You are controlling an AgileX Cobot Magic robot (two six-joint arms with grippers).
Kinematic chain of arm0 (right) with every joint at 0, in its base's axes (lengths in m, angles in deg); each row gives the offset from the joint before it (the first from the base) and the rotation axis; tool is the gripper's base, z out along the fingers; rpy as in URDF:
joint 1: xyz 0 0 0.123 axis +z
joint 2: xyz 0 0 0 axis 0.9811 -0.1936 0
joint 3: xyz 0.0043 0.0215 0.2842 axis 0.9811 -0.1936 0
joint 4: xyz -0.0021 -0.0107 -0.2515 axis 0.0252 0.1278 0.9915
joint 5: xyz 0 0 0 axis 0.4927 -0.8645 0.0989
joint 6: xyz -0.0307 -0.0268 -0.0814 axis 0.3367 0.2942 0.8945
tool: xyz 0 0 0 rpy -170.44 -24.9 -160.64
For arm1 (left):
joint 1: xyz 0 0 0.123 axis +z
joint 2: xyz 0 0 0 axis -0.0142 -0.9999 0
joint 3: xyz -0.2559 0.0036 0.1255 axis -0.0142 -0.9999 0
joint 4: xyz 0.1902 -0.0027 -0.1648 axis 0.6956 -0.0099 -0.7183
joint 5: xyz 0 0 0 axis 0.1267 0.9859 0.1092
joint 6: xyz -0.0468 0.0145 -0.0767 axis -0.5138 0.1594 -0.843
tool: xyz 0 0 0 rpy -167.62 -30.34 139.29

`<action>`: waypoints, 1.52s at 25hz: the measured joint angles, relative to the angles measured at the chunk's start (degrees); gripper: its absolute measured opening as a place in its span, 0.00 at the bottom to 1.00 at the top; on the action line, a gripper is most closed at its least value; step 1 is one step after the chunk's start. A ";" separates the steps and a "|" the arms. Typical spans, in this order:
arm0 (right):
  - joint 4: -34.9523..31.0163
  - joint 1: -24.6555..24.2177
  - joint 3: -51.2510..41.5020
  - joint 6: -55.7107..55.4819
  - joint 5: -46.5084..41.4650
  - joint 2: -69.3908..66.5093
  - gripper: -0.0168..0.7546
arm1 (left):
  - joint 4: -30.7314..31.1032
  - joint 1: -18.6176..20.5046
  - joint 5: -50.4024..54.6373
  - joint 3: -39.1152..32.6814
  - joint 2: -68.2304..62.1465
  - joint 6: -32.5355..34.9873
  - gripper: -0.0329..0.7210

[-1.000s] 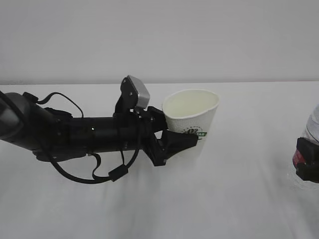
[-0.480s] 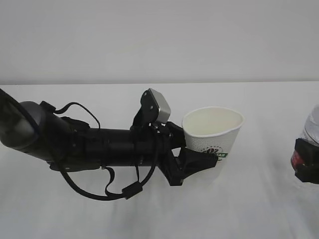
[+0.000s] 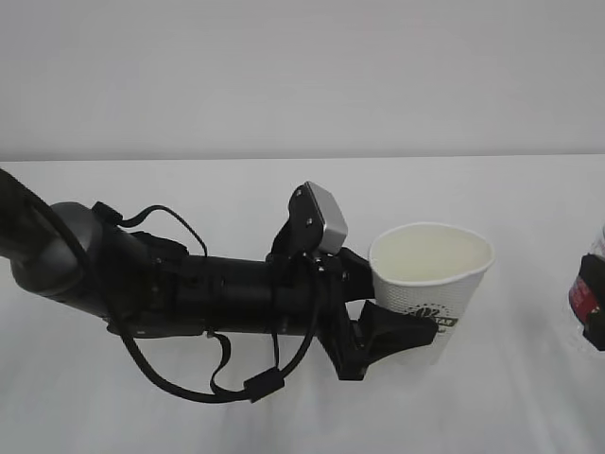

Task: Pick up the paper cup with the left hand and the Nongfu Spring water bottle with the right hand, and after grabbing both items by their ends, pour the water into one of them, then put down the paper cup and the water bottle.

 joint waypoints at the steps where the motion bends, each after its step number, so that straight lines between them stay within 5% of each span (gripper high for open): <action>1: -0.10 0.00 0.00 -0.10 -1.41 1.58 0.51 | 0.10 -0.08 0.00 0.00 0.00 0.00 0.69; 22: 0.20 0.00 6.38 0.00 -29.11 16.88 0.51 | 4.04 -0.63 -0.44 0.00 0.00 -3.52 0.69; 38: 3.69 0.00 8.36 4.21 -33.12 16.88 0.51 | 1.39 -2.94 -0.11 0.00 0.00 -3.80 0.69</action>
